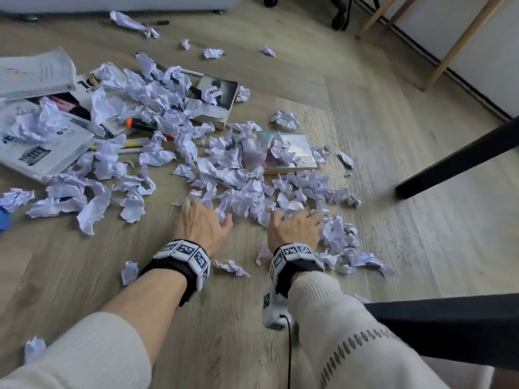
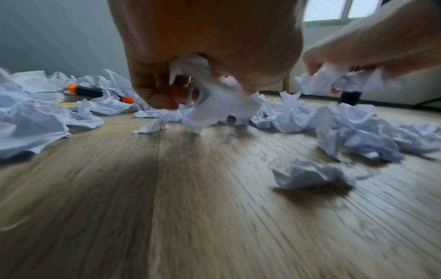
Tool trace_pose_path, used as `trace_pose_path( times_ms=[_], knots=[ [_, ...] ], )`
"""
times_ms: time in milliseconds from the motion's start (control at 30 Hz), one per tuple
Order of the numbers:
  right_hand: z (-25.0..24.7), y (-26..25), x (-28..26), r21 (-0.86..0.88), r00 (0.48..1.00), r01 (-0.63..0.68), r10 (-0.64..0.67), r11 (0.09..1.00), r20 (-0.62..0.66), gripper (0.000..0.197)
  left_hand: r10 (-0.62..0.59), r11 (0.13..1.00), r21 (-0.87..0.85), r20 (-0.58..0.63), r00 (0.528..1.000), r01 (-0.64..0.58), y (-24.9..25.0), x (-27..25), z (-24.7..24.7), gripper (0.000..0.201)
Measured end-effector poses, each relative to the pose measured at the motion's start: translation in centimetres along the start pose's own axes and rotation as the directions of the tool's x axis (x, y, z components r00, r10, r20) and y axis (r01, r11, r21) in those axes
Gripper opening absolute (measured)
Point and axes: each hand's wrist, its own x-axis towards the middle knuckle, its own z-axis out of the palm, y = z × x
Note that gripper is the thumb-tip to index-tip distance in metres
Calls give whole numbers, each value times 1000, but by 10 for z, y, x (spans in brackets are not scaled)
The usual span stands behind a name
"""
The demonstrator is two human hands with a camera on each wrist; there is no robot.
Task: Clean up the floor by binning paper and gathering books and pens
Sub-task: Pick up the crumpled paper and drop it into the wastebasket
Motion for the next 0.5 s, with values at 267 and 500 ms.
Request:
trace_pose_path(
  times_ms=[267, 500],
  knots=[
    [1, 14, 39, -51, 958, -225, 231, 973, 172, 100, -4, 990, -139, -175, 985, -21, 14, 35, 5, 5],
    [25, 23, 43, 3, 946, -134, 127, 991, 300, 81, 287, 952, -138, 82, 955, -274, 36, 45, 37, 74]
  ],
)
